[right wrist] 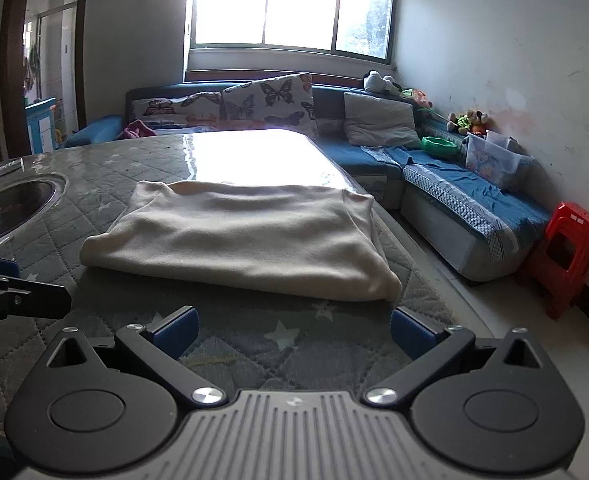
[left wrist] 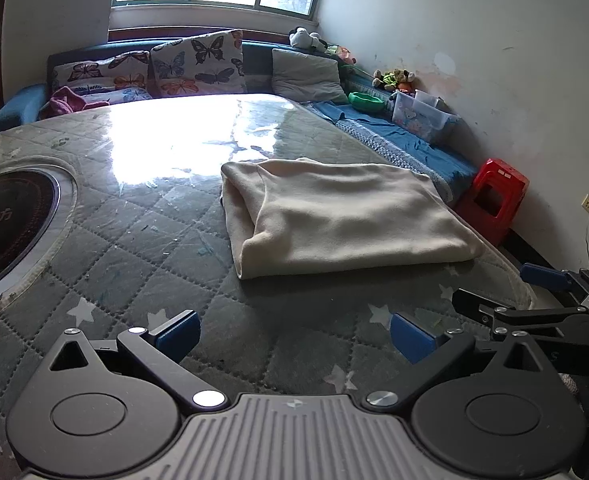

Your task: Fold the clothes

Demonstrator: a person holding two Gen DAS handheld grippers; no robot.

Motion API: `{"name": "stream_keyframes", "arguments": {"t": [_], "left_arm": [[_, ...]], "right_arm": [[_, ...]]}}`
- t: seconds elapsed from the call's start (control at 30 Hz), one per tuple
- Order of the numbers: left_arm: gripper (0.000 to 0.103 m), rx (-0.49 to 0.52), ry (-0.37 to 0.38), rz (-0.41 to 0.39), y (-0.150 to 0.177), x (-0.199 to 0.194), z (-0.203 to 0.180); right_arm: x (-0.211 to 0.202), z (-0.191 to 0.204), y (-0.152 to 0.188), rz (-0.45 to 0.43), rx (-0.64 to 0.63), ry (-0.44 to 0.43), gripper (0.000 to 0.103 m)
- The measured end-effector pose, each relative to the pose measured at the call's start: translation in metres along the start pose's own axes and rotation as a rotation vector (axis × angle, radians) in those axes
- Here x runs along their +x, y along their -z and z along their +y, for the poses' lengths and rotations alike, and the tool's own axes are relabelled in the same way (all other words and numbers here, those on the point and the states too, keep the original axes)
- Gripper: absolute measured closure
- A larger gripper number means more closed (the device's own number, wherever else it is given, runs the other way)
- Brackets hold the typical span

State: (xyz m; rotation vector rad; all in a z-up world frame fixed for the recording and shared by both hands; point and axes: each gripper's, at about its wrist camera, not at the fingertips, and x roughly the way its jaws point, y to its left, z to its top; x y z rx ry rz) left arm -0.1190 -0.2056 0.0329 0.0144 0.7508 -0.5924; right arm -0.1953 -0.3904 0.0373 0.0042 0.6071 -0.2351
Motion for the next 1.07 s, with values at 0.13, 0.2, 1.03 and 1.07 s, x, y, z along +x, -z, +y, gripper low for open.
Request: {"name": "stream_keyframes", "arguments": {"t": [0.13, 0.2, 1.03, 1.07], "left_arm": [[0.0, 0.012, -0.004, -0.005, 0.003, -0.003, -0.005], [0.0, 0.016, -0.006, -0.005, 0.004, -0.004, -0.006], [0.0, 0.039, -0.014, 0.002, 0.009, -0.008, -0.016], [0.0, 0.039, -0.014, 0.004, 0.009, -0.008, -0.016]], "right_arm": [[-0.002, 0.0, 0.003, 0.0, 0.014, -0.004, 0.0], [-0.003, 0.001, 0.005, 0.0, 0.017, -0.004, 0.0], [-0.01, 0.007, 0.01, -0.002, 0.018, -0.041, 0.0], [-0.01, 0.006, 0.01, 0.0, 0.017, -0.043, 0.0]]}}
